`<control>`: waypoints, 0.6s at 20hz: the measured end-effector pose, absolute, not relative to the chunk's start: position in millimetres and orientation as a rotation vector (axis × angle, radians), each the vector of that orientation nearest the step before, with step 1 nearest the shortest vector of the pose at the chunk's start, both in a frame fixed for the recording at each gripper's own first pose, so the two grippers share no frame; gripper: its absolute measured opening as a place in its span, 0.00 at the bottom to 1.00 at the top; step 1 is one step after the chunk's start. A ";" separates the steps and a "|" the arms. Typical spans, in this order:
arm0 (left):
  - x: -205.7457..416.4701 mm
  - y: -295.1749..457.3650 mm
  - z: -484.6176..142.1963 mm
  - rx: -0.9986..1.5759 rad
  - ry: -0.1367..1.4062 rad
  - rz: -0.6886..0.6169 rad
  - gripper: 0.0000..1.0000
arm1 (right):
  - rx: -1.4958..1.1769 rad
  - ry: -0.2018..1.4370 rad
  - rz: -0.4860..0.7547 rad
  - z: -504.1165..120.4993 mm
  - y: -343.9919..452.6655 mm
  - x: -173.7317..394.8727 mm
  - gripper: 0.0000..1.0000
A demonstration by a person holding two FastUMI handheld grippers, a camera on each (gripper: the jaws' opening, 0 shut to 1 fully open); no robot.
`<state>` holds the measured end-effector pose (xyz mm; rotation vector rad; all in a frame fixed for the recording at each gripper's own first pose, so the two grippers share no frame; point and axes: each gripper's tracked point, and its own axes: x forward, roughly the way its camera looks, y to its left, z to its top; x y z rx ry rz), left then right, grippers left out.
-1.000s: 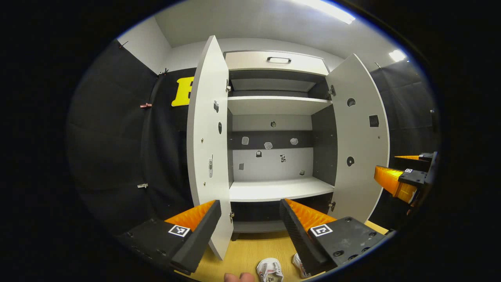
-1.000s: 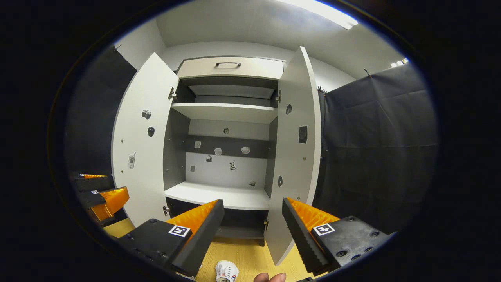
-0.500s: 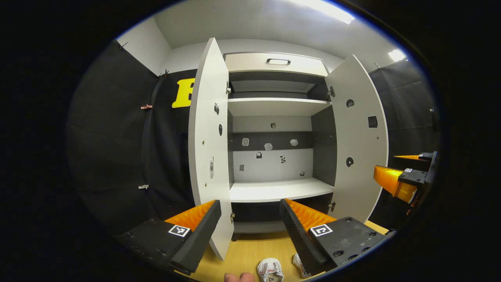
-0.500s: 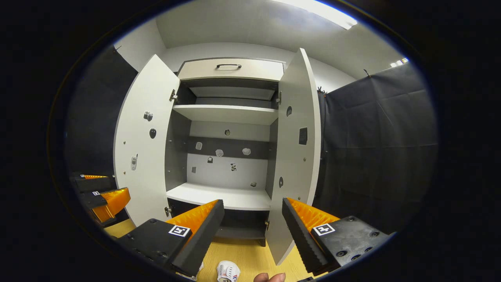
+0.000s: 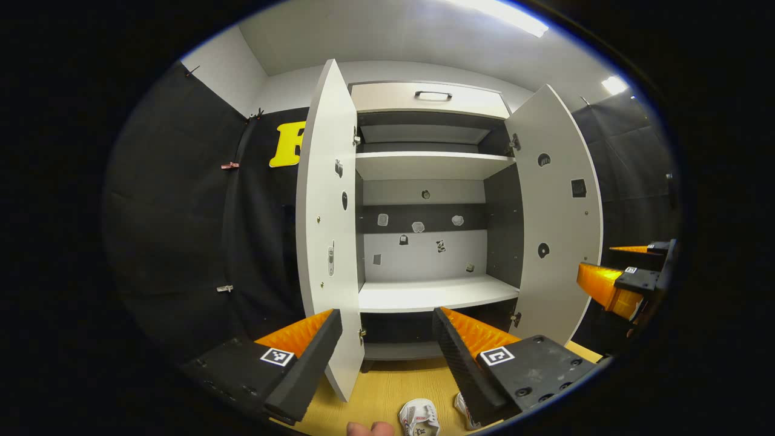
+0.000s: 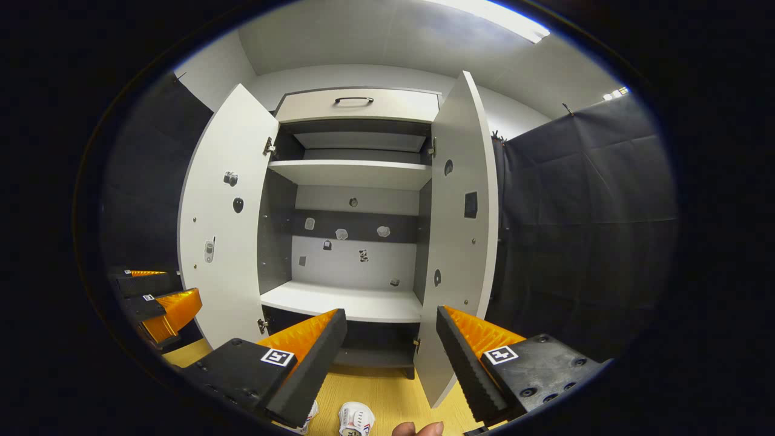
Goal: Grab one shoe with the right hand and put it into the shoe cabinet, grab the other shoe with the left hand and put it into the shoe cabinet; then close the right door with the right hand and the left door with the left hand.
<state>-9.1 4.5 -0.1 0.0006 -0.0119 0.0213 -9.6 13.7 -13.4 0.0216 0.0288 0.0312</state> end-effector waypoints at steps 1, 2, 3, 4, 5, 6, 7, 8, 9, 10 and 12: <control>-9.1 5.4 -2.2 -0.002 -0.010 0.026 0.95 | 0.029 0.053 0.041 -24.7 17.0 -10.6 0.97; -8.7 6.4 -3.8 -0.006 -0.007 0.029 0.95 | 0.039 0.082 0.053 -37.7 20.7 -12.7 0.97; -8.9 6.8 -7.1 -0.010 -0.005 0.032 0.95 | 0.052 0.112 0.062 -52.2 25.2 -14.6 0.98; -9.0 7.7 -9.8 -0.013 -0.002 0.036 0.95 | 0.067 0.144 0.071 -67.7 28.8 -16.7 0.97; -8.3 9.9 -11.9 -0.015 -0.001 0.043 0.95 | 0.085 0.180 0.082 -85.5 33.3 -18.7 0.98; -7.6 12.0 -13.2 -0.017 -0.003 0.051 0.95 | 0.099 0.216 0.091 -104.0 36.7 -21.3 0.98; -6.7 13.3 -14.3 -0.020 -0.005 0.058 0.95 | 0.113 0.252 0.100 -123.5 40.1 -23.8 0.98; -6.1 14.5 -16.9 -0.022 -0.008 0.068 0.95 | 0.127 0.292 0.109 -144.1 43.2 -27.5 0.98; -6.2 16.7 -19.6 -0.024 -0.009 0.076 0.95 | 0.139 0.327 0.120 -165.4 47.0 -31.8 0.98; -4.4 18.7 -22.0 -0.025 -0.008 0.084 0.95 | 0.148 0.369 0.132 -186.8 50.8 -36.5 0.98; -3.2 22.2 -28.0 -0.027 -0.005 0.100 0.95 | 0.162 0.452 0.159 -229.6 59.9 -49.7 0.98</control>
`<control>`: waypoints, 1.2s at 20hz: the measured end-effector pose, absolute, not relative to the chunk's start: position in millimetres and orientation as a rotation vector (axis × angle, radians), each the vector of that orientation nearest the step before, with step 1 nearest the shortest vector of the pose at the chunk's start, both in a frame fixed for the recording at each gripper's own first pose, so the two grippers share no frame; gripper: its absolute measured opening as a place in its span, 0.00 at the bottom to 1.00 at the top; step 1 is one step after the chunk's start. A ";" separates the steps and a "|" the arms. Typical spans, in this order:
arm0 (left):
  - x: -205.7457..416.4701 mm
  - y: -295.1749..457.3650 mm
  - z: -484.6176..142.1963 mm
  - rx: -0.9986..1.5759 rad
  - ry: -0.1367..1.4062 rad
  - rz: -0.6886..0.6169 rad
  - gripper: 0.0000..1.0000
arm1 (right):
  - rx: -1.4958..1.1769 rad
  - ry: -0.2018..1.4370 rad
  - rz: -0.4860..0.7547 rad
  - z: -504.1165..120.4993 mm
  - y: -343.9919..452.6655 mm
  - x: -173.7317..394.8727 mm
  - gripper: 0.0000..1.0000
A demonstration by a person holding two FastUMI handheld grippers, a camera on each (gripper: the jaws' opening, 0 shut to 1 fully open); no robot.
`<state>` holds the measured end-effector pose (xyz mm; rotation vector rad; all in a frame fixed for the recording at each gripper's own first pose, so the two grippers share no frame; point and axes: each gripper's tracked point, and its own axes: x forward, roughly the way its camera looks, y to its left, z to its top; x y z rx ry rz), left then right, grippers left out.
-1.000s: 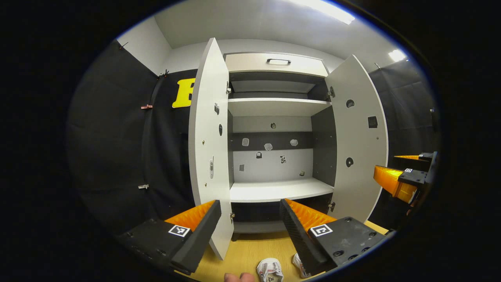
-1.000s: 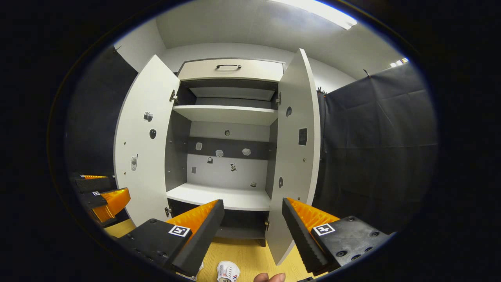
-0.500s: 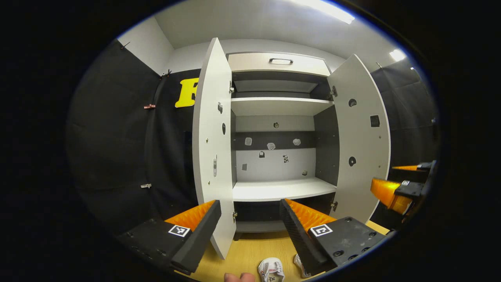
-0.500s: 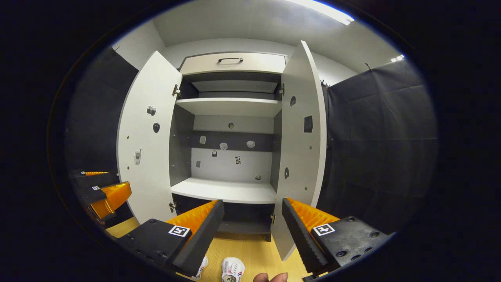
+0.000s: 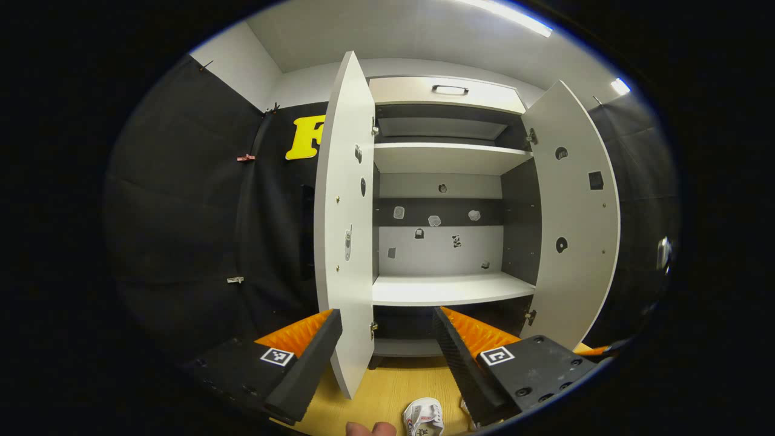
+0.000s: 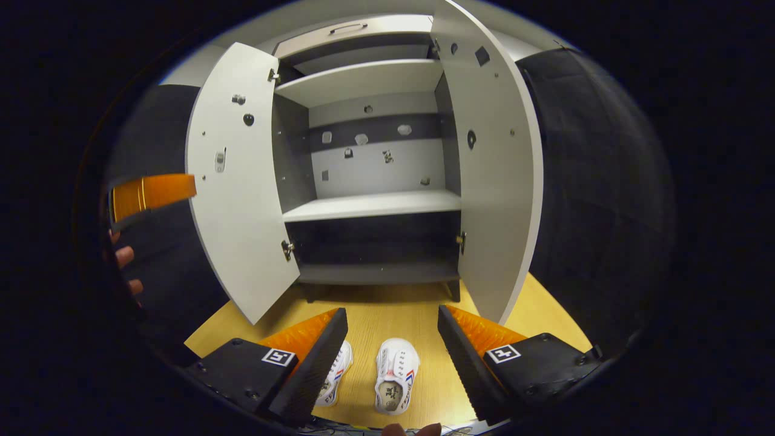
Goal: Grab one shoe with the right hand and put it into the shoe cabinet, grab the other shoe with the left hand and put it into the shoe cabinet; then close the right door with the right hand and the left door with the left hand.
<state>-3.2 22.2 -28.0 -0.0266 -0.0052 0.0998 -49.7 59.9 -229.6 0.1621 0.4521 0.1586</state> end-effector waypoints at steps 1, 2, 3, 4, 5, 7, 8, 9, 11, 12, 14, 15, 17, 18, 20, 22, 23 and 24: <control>-2.2 23.9 -31.4 -0.027 -0.004 0.107 0.95 | 0.166 0.489 0.173 -251.2 65.7 -53.9 0.98; -1.9 24.6 -33.5 -0.026 -0.002 0.110 0.95 | 0.170 0.527 0.182 -270.2 70.4 -59.3 0.97; -1.0 25.4 -37.7 -0.023 0.004 0.114 0.95 | 0.177 0.554 0.192 -287.4 74.3 -64.6 0.96; -0.8 25.1 -41.5 -0.017 0.012 0.113 0.95 | 0.184 0.583 0.196 -304.5 77.9 -68.0 0.95; -1.1 25.4 -45.3 -0.011 0.020 0.114 0.95 | 0.200 0.619 0.206 -322.8 82.9 -72.6 0.91; -1.7 25.9 -53.3 0.001 0.037 0.117 0.95 | 0.230 0.711 0.207 -359.9 89.8 -82.4 0.79; -2.2 26.1 -56.7 0.006 0.046 0.116 0.95 | 0.238 0.740 0.200 -374.2 92.3 -86.1 0.77; -2.7 27.2 -60.6 0.011 0.054 0.117 0.95 | 0.235 0.759 0.192 -386.6 93.2 -87.7 0.70; -3.6 29.6 -66.2 0.020 0.068 0.119 0.95 | 0.228 0.792 0.187 -410.8 99.3 -84.8 0.54; -3.0 31.2 -68.2 0.022 0.075 0.120 0.95 | 0.225 0.815 0.178 -423.1 101.1 -84.0 0.54; -2.8 35.1 -70.6 0.021 0.084 0.125 0.95 | 0.238 0.863 0.139 -443.9 102.0 -81.0 0.54; -3.0 37.3 -70.6 0.020 0.085 0.128 0.95 | 0.242 0.865 0.119 -450.3 100.8 -75.6 0.54; -1.1 42.5 -71.5 0.025 0.084 0.136 0.95 | 0.225 0.855 0.099 -462.2 103.4 -66.4 0.34; -0.1 44.9 -72.0 0.029 0.084 0.139 0.95 | 0.220 0.846 0.095 -467.0 105.8 -58.8 0.34; 1.5 49.0 -74.9 0.040 0.090 0.143 0.95 | 0.201 0.820 0.082 -475.2 109.0 -42.7 0.34; 4.1 53.0 -79.7 0.050 0.100 0.147 0.95 | 0.184 0.771 0.065 -478.8 112.2 -24.0 0.34; 3.9 54.7 -82.4 0.056 0.107 0.149 0.95 | 0.171 0.743 0.062 -478.8 110.9 -15.7 0.30; 4.3 56.9 -83.5 0.061 0.113 0.151 0.95 | 0.161 0.728 0.045 -476.8 107.4 -14.5 0.34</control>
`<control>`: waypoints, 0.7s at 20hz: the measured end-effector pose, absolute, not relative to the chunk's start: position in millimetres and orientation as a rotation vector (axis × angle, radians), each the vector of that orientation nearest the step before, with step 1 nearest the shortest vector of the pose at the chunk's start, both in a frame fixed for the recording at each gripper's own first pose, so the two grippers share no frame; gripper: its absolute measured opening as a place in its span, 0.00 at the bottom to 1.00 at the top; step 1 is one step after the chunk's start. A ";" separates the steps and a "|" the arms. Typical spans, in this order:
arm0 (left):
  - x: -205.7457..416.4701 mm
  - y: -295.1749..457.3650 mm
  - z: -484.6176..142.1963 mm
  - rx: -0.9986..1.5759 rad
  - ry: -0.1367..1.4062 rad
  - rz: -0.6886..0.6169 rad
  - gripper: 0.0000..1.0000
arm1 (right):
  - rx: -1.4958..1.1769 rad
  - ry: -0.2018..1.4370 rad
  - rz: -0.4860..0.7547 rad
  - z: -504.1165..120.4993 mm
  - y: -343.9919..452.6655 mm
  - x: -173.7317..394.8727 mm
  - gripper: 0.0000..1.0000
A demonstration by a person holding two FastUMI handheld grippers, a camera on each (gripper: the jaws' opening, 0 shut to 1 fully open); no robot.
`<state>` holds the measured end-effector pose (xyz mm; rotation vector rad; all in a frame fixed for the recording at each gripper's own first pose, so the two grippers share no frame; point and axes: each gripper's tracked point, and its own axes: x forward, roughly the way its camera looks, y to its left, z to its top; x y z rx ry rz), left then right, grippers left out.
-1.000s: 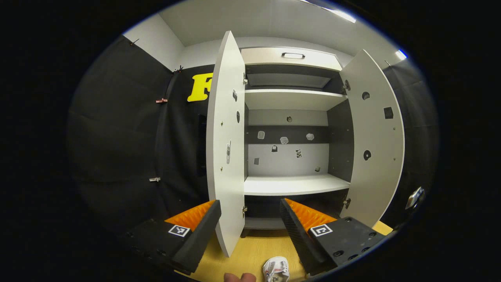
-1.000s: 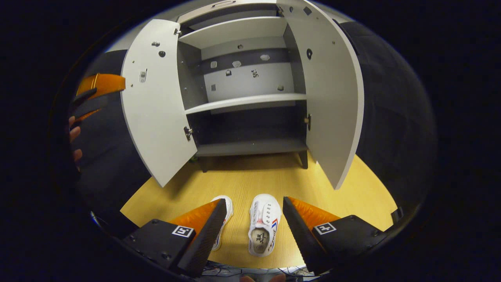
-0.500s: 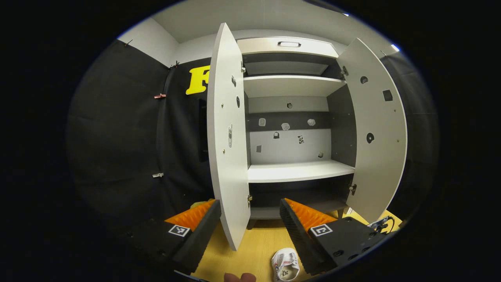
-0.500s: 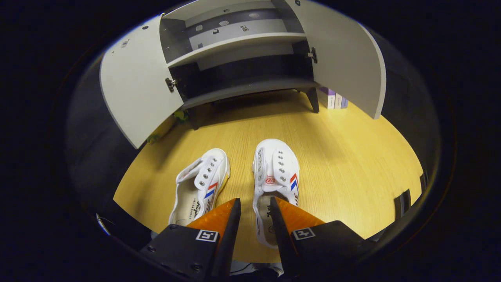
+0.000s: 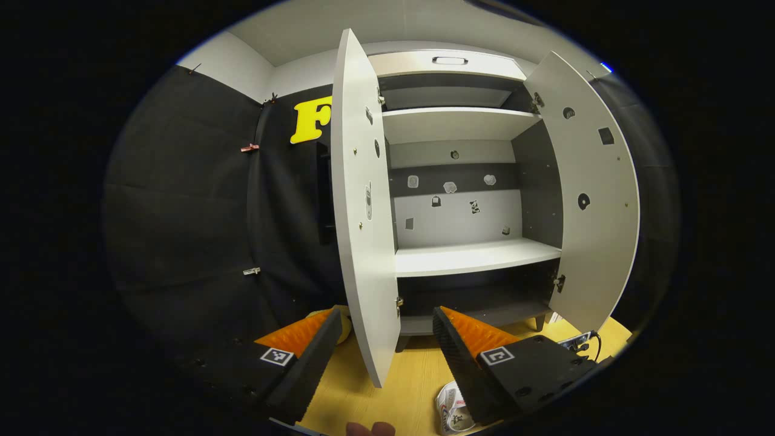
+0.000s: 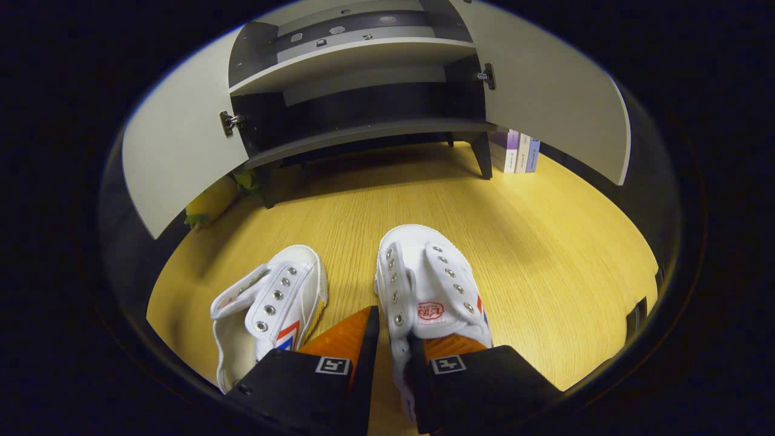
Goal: Grab one shoe with the right hand and put it into the shoe cabinet, grab the other shoe with the left hand and put it into the shoe cabinet; then close the right door with the right hand and the left door with the left hand.
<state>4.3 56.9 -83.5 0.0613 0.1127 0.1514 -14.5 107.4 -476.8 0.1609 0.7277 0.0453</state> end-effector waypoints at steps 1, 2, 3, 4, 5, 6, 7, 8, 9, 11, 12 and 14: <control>4.4 58.3 -85.6 0.066 0.117 0.153 0.95 | 0.165 0.703 0.057 -481.1 112.2 -3.1 0.24; 4.6 59.8 -86.7 0.069 0.122 0.153 0.95 | 0.159 0.718 0.065 -485.7 113.9 -3.1 0.25; 4.8 60.7 -89.5 0.072 0.127 0.152 0.95 | 0.156 0.704 0.078 -482.5 112.7 0.0 0.12; 5.1 61.6 -90.7 0.073 0.131 0.151 0.95 | 0.158 0.713 0.088 -483.0 112.3 -1.9 0.12; 4.6 61.4 -92.2 0.070 0.133 0.148 0.95 | 0.163 0.721 0.100 -482.2 111.3 0.7 0.07; 5.3 60.7 -92.2 0.063 0.133 0.145 0.95 | 0.168 0.729 0.104 -478.0 108.3 -0.1 0.07; 5.8 60.3 -92.5 0.055 0.132 0.141 0.95 | 0.163 0.726 0.109 -471.5 104.1 0.9 0.07; 7.0 59.2 -91.7 0.046 0.130 0.137 0.95 | 0.152 0.724 0.115 -463.6 99.6 1.2 0.07; 7.7 57.9 -91.0 0.038 0.129 0.132 0.95 | 0.150 0.722 0.115 -453.2 94.4 0.7 0.07; 9.2 56.0 -86.5 0.024 0.121 0.122 0.95 | 0.177 0.717 0.111 -425.4 85.6 -0.4 0.06; 10.4 55.3 -83.2 0.015 0.114 0.116 0.95 | 0.176 0.712 0.114 -412.0 81.6 -1.0 0.07; 12.2 52.7 -81.3 -0.002 0.108 0.105 0.95 | 0.168 0.678 0.124 -375.0 75.1 3.0 0.07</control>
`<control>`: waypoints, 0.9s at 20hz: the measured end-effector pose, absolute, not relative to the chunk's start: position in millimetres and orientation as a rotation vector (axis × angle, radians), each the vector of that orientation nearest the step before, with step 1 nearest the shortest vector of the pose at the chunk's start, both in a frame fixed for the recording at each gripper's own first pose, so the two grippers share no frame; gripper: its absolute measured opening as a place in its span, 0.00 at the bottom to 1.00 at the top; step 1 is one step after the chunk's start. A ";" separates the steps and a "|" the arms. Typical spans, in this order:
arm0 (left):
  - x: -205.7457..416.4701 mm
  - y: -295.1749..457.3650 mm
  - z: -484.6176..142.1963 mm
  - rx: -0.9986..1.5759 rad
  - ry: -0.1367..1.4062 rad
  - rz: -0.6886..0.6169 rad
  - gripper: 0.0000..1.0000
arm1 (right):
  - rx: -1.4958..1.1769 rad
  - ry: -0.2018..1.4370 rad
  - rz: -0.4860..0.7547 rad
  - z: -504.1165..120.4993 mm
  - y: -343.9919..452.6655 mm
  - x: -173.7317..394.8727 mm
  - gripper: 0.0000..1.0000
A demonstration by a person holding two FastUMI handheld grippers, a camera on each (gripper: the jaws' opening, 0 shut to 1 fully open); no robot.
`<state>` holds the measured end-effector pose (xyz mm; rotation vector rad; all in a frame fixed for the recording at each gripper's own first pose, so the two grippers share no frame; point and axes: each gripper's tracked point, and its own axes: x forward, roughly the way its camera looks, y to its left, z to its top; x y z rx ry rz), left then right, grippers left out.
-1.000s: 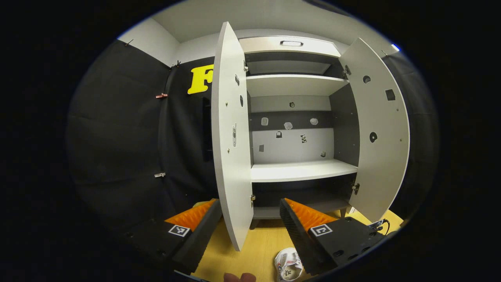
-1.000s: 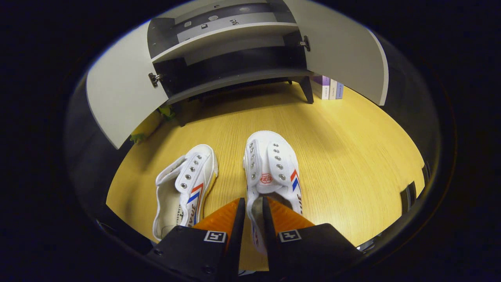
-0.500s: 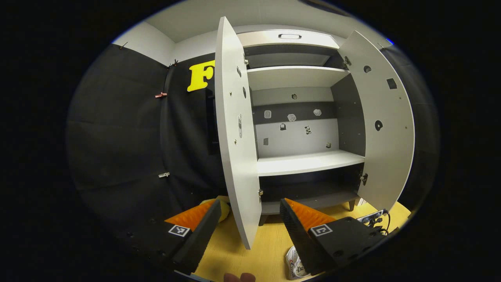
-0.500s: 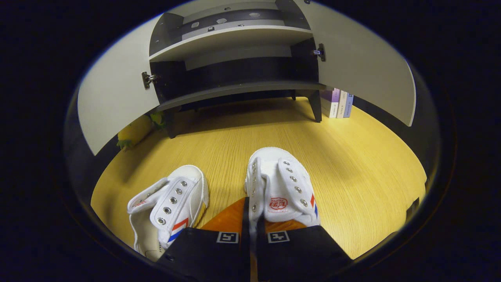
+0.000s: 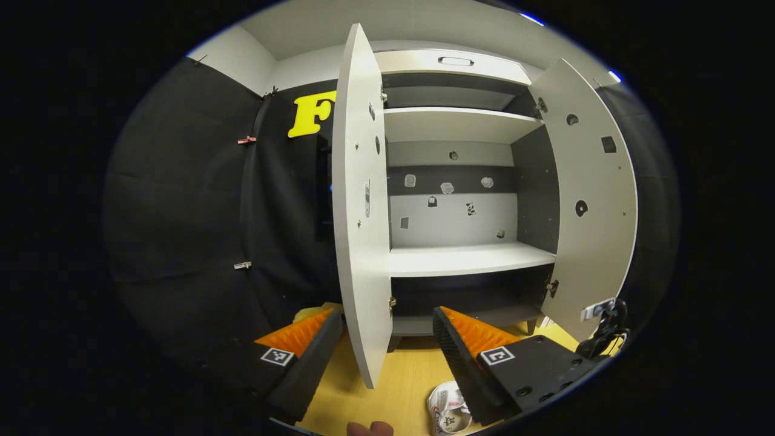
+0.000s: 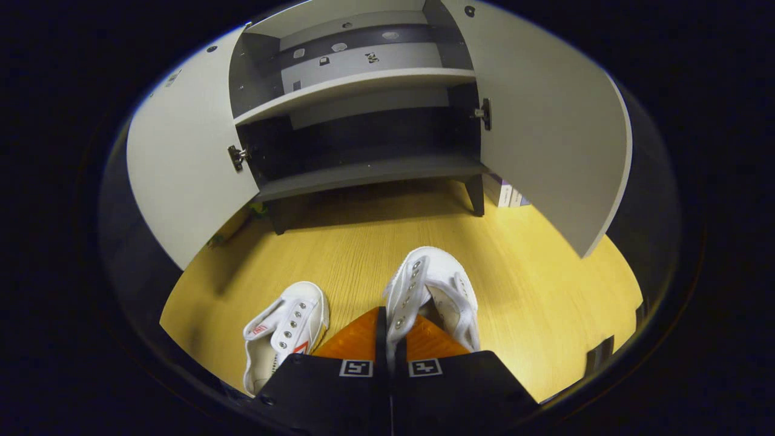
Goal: Grab one shoe with the right hand and put it into the shoe cabinet, grab the other shoe with the left hand and put it into the shoe cabinet; then close the right door with the right hand and the left door with the left hand.
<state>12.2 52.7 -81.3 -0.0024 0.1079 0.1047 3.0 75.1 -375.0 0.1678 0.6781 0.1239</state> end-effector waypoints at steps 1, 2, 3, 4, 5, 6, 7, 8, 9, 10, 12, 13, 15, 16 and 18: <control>12.2 51.7 -81.6 -0.009 0.107 0.101 0.95 | 0.168 0.653 0.132 -353.5 74.6 6.0 0.06; 12.4 51.6 -81.2 -0.013 0.106 0.099 0.95 | 0.172 0.627 0.141 -331.5 74.6 10.5 0.06; 13.3 51.4 -81.7 -0.014 0.106 0.098 0.95 | 0.176 0.604 0.145 -307.7 74.1 15.0 0.06; 13.8 51.6 -80.3 -0.004 0.101 0.098 0.95 | 0.178 0.578 0.148 -284.2 74.8 21.1 0.07; 13.5 51.9 -78.5 0.012 0.092 0.098 0.95 | 0.173 0.551 0.152 -260.1 74.9 28.2 0.07; 13.8 50.5 -76.4 0.022 0.083 0.094 0.95 | 0.163 0.529 0.155 -239.2 74.9 35.9 0.07; 13.7 47.3 -76.4 0.023 0.079 0.084 0.95 | 0.153 0.504 0.158 -216.9 75.9 46.4 0.07; 13.8 43.1 -76.1 0.019 0.079 0.074 0.95 | 0.148 0.481 0.160 -196.4 76.5 56.9 0.07; 12.9 39.1 -76.8 0.017 0.080 0.063 0.95 | 0.148 0.465 0.163 -176.6 77.7 70.4 0.07; 12.7 35.4 -75.9 0.019 0.079 0.053 0.95 | 0.166 0.446 0.166 -154.6 79.4 84.8 0.06; 12.7 28.3 -77.9 0.008 0.083 0.036 0.95 | 0.184 0.414 0.173 -120.6 81.0 115.7 0.06; 13.0 24.4 -80.7 -0.006 0.088 0.026 0.95 | 0.169 0.398 0.173 -108.6 79.8 133.7 0.06; 13.9 20.2 -83.9 -0.030 0.101 0.013 0.95 | 0.118 0.366 0.164 -88.7 72.2 172.6 0.06; 14.7 19.0 -84.2 -0.031 0.101 0.010 0.95 | 0.100 0.353 0.159 -82.2 69.9 193.9 0.06; 16.1 19.6 -85.3 -0.021 0.100 0.010 0.95 | 0.094 0.361 0.155 -77.0 68.2 234.2 0.06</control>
